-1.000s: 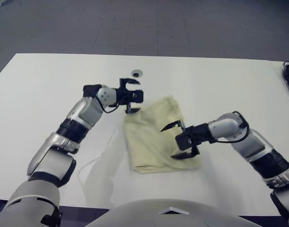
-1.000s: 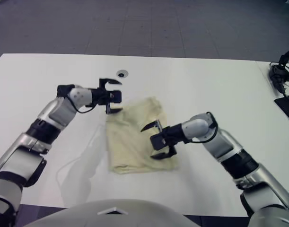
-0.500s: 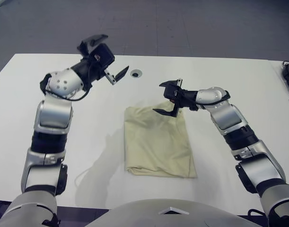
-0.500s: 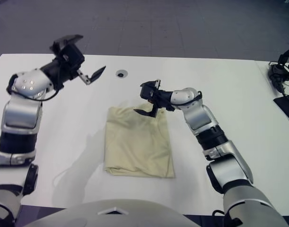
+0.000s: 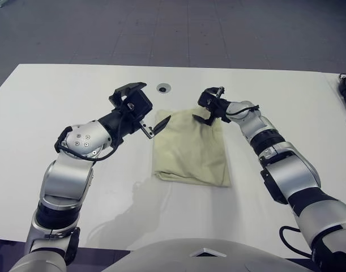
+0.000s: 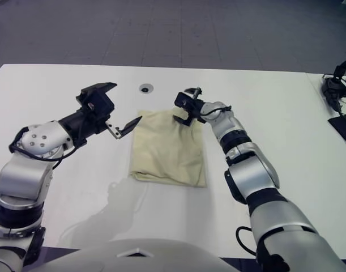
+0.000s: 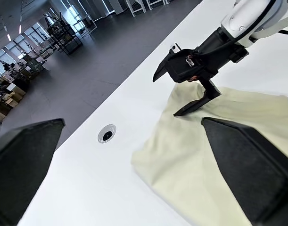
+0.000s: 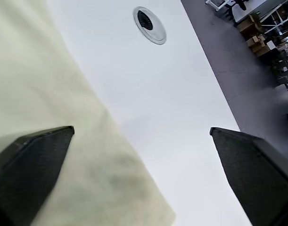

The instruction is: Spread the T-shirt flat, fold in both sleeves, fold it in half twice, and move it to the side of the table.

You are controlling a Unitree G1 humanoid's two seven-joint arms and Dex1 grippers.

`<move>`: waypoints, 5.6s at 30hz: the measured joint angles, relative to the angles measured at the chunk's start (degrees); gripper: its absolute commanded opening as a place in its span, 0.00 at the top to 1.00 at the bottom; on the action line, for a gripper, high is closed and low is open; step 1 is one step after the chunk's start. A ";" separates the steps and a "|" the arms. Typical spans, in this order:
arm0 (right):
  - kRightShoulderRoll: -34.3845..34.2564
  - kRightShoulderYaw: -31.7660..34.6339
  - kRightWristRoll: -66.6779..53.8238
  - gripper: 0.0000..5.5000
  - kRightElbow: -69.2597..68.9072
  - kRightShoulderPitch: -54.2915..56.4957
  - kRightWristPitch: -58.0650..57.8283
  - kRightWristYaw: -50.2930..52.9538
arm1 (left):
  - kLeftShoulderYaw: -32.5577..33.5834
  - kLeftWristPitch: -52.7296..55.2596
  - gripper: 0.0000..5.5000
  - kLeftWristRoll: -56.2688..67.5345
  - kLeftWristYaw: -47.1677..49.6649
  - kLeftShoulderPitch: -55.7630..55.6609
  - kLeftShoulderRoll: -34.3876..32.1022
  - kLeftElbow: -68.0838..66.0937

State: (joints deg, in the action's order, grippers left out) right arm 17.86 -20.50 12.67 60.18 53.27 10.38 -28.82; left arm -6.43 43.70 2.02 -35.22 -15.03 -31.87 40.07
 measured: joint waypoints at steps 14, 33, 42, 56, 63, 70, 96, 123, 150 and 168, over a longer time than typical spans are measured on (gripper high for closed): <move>26.18 9.93 -22.13 0.02 -63.85 -42.80 -20.38 -25.28 | -1.95 -1.65 0.20 -0.74 -5.89 24.63 -13.57 11.85; 41.20 6.49 -4.78 0.07 -93.23 -62.49 -15.79 -27.50 | -20.63 -22.43 0.18 -26.59 -4.66 22.83 -17.71 1.02; 36.74 2.77 0.96 0.35 -90.03 -60.09 -11.04 -23.71 | -23.99 -26.28 0.49 -29.16 -6.64 18.75 -14.16 -4.57; 35.06 1.21 4.24 0.76 -82.23 -56.17 -5.20 -22.59 | -24.19 -28.86 0.93 -30.15 -6.76 18.95 -12.37 -8.40; 33.96 0.13 5.31 0.98 -80.26 -55.32 -3.34 -22.62 | -23.80 -28.91 1.00 -31.24 -6.82 18.14 -11.33 -10.06; 33.56 0.11 4.51 1.00 -79.50 -54.57 -3.11 -23.51 | -23.07 -27.89 1.00 -31.05 -8.91 18.34 -9.81 -8.98; 41.97 10.75 -34.41 1.00 -90.72 -44.27 -46.05 -45.36 | -2.88 -6.79 1.00 8.64 -33.69 16.33 -20.56 11.46; 15.48 1.09 -13.57 0.71 -42.75 -15.68 -25.22 -27.98 | -9.51 -16.36 0.71 -0.12 -18.56 -10.03 -10.44 -28.83; 37.93 3.88 -6.51 0.02 -63.40 -42.92 6.09 -28.89 | 5.24 -1.66 0.02 -1.23 0.89 -0.82 -7.07 -14.14; 16.96 4.05 -32.30 0.02 -77.54 -48.72 -37.13 -20.24 | 18.30 2.82 0.02 5.04 17.54 -6.37 7.14 -14.21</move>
State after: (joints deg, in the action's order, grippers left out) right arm 34.82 -16.45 -19.63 -17.36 4.55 -26.75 -49.06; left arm 11.87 46.53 7.06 -17.68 -21.41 -24.73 25.86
